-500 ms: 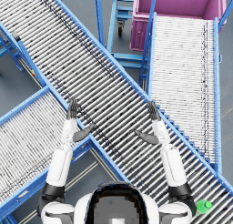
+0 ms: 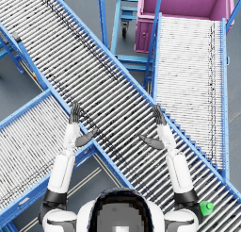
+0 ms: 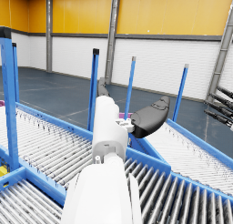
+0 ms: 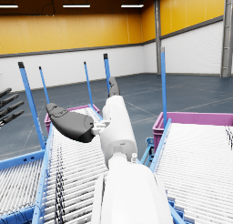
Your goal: Pick up the oil and place it on the left assembly line, put the cola on the right, and keep Sprite still
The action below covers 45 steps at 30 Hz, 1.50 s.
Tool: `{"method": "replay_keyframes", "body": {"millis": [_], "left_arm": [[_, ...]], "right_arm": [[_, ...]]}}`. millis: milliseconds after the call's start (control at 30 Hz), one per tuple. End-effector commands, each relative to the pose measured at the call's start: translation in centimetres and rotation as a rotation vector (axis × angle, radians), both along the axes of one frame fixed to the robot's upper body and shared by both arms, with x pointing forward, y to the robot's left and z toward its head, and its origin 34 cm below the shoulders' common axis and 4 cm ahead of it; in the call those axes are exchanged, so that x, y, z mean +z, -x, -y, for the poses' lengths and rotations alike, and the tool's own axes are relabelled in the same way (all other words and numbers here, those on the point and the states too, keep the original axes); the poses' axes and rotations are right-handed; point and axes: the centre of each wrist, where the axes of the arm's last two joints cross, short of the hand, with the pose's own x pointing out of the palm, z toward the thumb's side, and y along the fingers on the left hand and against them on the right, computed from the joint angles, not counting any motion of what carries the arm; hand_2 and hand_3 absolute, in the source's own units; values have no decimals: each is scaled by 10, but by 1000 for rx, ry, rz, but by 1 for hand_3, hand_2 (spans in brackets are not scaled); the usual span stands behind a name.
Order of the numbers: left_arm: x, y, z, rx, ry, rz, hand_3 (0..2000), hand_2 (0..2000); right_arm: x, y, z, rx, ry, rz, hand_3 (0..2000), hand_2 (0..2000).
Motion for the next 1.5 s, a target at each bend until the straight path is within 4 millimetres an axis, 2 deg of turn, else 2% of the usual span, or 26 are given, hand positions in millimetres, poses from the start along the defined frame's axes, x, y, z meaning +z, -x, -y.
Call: {"method": "replay_keyframes", "body": {"millis": [33,1500], "left_arm": [[0,0,0,0,0,0,0,0],[0,0,0,0,0,0,0,0]], "right_arm": [[0,0,0,0,0,0,0,0],[0,0,0,0,0,0,0,0]]}}
